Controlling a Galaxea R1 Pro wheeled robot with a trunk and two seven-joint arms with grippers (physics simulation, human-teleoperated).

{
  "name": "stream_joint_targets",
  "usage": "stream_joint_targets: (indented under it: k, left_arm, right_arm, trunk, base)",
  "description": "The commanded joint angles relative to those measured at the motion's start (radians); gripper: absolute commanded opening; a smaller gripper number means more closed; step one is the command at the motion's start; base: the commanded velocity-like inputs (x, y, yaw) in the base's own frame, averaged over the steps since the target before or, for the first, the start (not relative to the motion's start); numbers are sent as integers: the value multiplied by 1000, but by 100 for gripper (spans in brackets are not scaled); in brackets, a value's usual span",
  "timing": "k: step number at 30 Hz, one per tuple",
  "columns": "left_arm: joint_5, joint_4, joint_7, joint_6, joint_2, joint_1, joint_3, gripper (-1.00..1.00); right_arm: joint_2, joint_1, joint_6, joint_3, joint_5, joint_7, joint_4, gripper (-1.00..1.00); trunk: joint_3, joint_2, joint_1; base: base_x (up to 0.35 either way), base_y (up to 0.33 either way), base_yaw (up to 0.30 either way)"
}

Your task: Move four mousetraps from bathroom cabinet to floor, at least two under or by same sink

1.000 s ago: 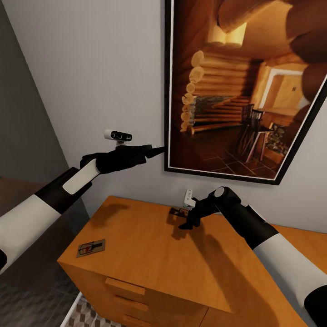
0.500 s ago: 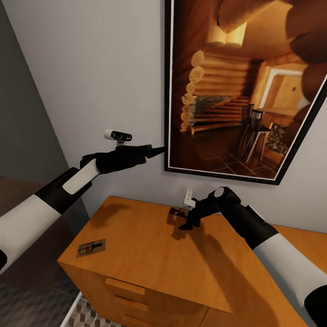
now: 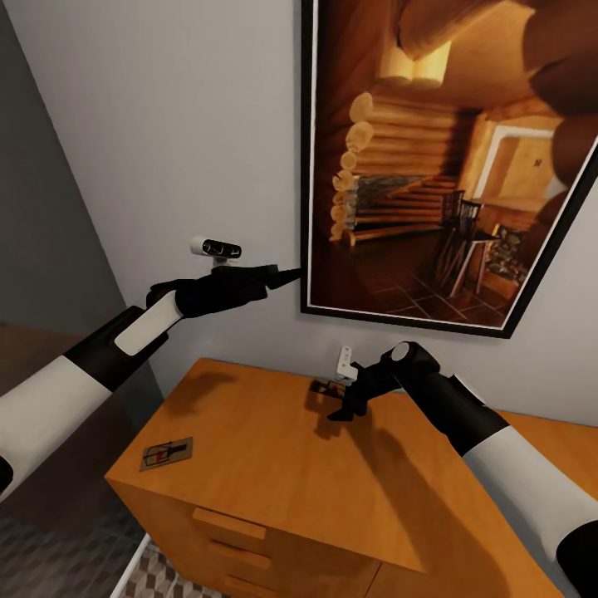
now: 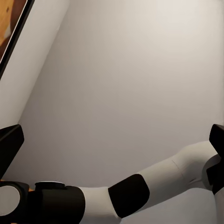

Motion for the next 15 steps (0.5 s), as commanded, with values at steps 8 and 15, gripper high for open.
stream_joint_targets:
  k: [8, 15]
  left_arm:
    - [10, 0, 0, 9, 1, -2, -4, 100]
    - [10, 0, 0, 9, 1, -2, -4, 100]
  right_arm:
    - [0, -1, 8, 6, 7, 8, 1, 100]
    - [0, -1, 8, 7, 9, 9, 1, 100]
  trunk:
    - [-1, -1, 0]
    - [-1, -1, 0]
  base:
    - [0, 0, 0]
    - [0, 0, 0]
